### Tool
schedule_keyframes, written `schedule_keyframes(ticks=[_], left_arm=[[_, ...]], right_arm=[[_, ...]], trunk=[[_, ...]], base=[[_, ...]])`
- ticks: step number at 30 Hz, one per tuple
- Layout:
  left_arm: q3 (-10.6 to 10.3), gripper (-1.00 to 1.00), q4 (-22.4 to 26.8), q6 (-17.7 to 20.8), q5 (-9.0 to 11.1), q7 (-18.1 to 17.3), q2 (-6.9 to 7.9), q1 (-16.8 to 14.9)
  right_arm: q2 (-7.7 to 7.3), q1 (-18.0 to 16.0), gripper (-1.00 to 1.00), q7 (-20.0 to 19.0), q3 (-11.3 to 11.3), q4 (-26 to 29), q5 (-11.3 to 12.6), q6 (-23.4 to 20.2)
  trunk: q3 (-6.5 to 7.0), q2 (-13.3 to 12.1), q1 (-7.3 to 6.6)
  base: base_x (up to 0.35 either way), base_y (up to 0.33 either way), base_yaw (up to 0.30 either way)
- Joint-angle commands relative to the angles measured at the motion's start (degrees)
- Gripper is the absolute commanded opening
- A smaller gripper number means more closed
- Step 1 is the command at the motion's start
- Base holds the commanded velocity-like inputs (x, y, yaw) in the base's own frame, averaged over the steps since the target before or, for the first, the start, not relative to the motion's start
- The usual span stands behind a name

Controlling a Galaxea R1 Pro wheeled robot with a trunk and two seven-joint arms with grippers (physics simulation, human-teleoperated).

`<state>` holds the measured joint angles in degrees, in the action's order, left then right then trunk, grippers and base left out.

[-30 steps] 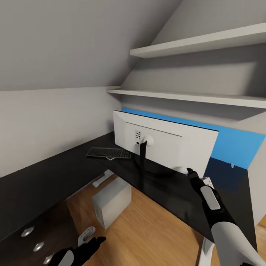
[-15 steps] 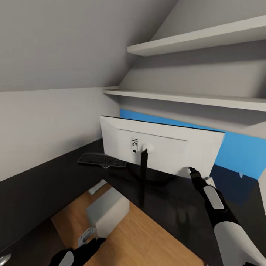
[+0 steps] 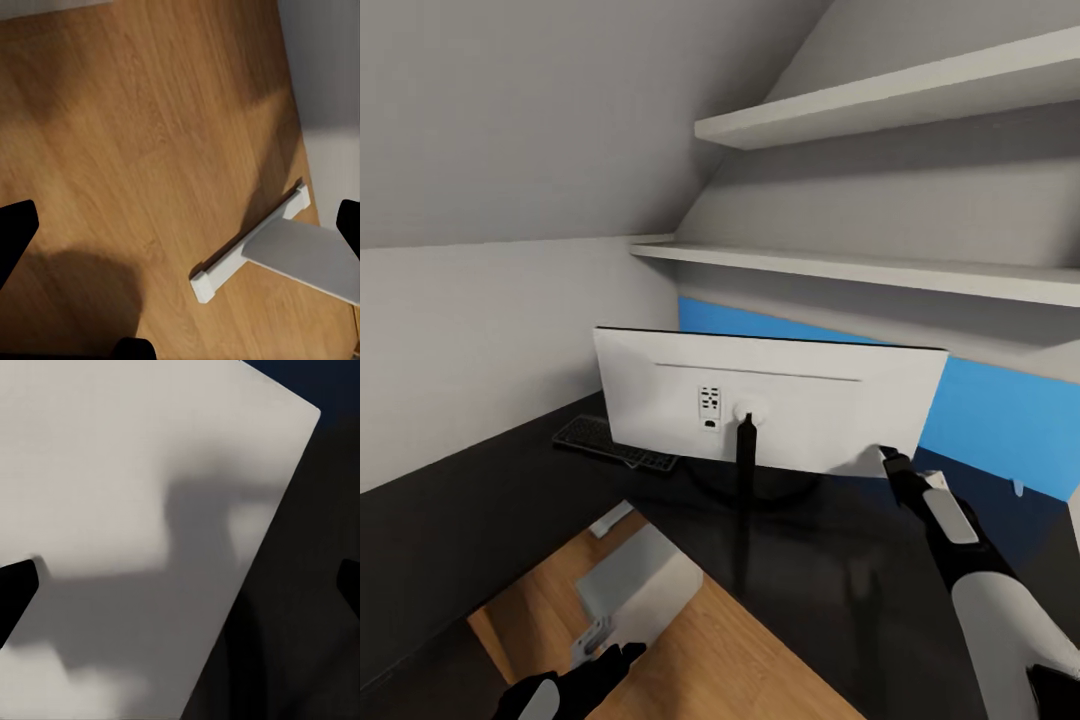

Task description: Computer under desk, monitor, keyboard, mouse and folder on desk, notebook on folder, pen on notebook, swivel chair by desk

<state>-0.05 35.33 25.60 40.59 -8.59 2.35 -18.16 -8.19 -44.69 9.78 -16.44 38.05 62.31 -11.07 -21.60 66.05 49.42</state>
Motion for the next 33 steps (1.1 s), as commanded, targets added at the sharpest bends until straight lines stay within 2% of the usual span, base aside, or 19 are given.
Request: schedule_keyframes(ticks=[1, 5, 8, 9, 11, 13, 20, 28, 33], left_arm=[[0.02, 1.00, 0.06, 0.43, 0.34, -0.20, 0.05, -0.01], [0.19, 1.00, 0.30, 1.40, 0.30, -0.45, 0.36, 1.61], [0.37, 1.00, 0.62, 2.76, 0.53, -0.59, 2.48, 3.68], [0.41, 1.00, 0.51, 3.13, 0.74, -0.73, 4.01, 4.70], [0.48, 1.00, 0.39, 3.23, 1.06, -0.90, 5.77, 6.61], [0.52, 1.00, 0.33, 3.10, 1.09, -0.92, 6.29, 7.51], [0.35, 1.00, 0.08, -1.32, 1.10, -0.81, 6.70, 9.08], [0.25, 1.00, -0.18, -2.65, 1.08, -0.73, 6.33, 9.34], [0.23, 1.00, -0.25, -3.21, 1.07, -0.38, 6.07, 9.36]], right_arm=[[-0.02, -0.39, 1.00, 0.30, -0.06, -0.47, 0.40, -0.39], [-0.05, -0.80, 1.00, 0.24, -0.02, -1.14, 0.33, -0.54], [-0.11, -0.98, 1.00, 0.19, 0.05, -1.29, 0.30, -0.64], [-0.11, -1.02, 1.00, 0.18, 0.06, -1.33, 0.29, -0.66], [-0.09, -1.06, 1.00, 0.17, 0.08, -1.37, 0.28, -0.68], [-0.08, -1.07, 1.00, 0.16, 0.08, -1.38, 0.28, -0.69], [-0.15, -1.09, 1.00, 0.17, 0.09, -1.25, 0.26, -0.70], [-0.16, -1.13, 1.00, 0.16, 0.09, -1.23, 0.27, -0.71], [-0.16, -1.27, 1.00, 0.11, 0.14, -1.23, 0.25, -1.80]], trunk=[[-0.07, 0.04, 0.00], [-0.07, 0.04, 0.00], [-0.07, 0.04, 0.00], [-0.07, 0.04, 0.00], [-0.07, 0.04, 0.00], [-0.07, 0.04, 0.00], [-0.07, 0.04, 0.00], [-0.07, 0.04, 0.00], [-0.07, 0.04, 0.00]], base=[[0.010, -0.006, 0.000], [0.005, -0.004, 0.000], [0.002, -0.001, 0.000], [0.000, 0.000, 0.000], [0.000, 0.000, 0.000], [0.000, 0.000, 0.000], [0.059, 0.000, 0.000], [0.277, 0.000, 0.000], [0.099, 0.000, 0.000]])
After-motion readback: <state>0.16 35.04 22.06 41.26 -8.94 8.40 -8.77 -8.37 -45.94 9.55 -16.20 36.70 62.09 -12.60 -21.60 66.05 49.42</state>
